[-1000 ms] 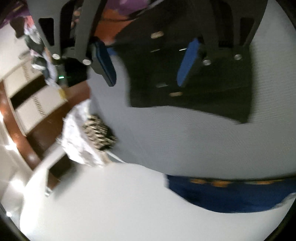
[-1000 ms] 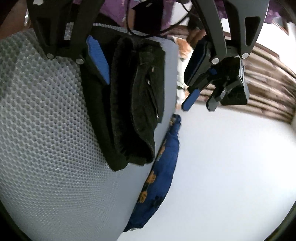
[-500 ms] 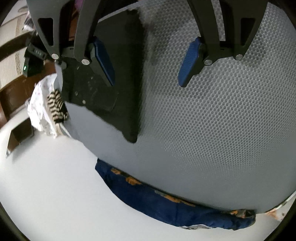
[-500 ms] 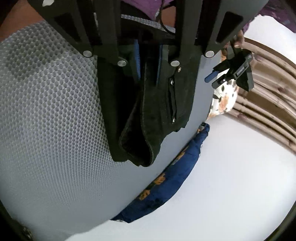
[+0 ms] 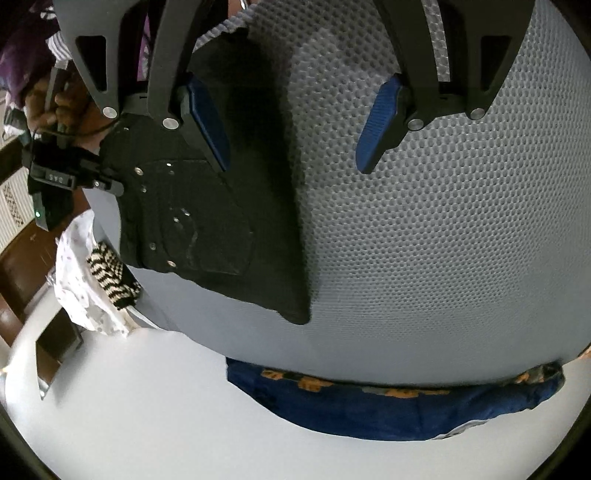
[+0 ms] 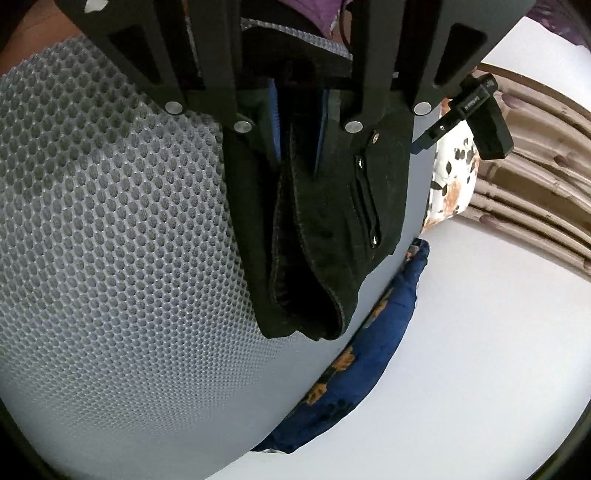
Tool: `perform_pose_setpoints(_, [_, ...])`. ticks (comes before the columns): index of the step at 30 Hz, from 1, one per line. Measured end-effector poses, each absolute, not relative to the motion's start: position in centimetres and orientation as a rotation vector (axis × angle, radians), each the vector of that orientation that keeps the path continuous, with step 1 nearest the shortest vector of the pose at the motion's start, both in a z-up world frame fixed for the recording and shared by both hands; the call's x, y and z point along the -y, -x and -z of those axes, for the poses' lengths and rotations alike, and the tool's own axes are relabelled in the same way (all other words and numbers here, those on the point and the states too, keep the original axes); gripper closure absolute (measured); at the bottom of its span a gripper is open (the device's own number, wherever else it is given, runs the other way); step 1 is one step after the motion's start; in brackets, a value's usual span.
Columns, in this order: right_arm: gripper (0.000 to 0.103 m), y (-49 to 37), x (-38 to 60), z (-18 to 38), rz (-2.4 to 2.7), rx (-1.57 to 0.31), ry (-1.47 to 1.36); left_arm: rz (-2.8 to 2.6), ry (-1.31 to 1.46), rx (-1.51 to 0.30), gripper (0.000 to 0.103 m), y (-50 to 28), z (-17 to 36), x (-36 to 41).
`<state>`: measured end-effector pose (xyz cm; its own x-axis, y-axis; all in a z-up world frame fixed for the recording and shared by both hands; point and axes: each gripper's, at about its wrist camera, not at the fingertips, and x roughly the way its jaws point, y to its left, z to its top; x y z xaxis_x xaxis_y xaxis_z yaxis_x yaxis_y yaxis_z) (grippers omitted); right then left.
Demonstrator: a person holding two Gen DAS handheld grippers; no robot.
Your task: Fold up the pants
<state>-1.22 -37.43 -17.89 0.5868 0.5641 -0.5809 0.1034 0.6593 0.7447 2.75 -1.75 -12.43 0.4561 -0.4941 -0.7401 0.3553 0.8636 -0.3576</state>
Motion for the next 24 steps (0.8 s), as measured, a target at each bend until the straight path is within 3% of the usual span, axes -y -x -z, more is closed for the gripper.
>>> perform_pose_setpoints(12, [0.087, 1.6, 35.7, 15.6, -0.315, -0.884, -0.812, 0.42, 0.274, -0.993, 0.032, -4.4, 14.2, -2.7])
perform_pose_setpoints(24, [0.088, 1.1, 35.9, 14.4, -0.341, -0.851, -0.903, 0.393, 0.325, -0.931, 0.028, -4.7, 11.2, -5.5])
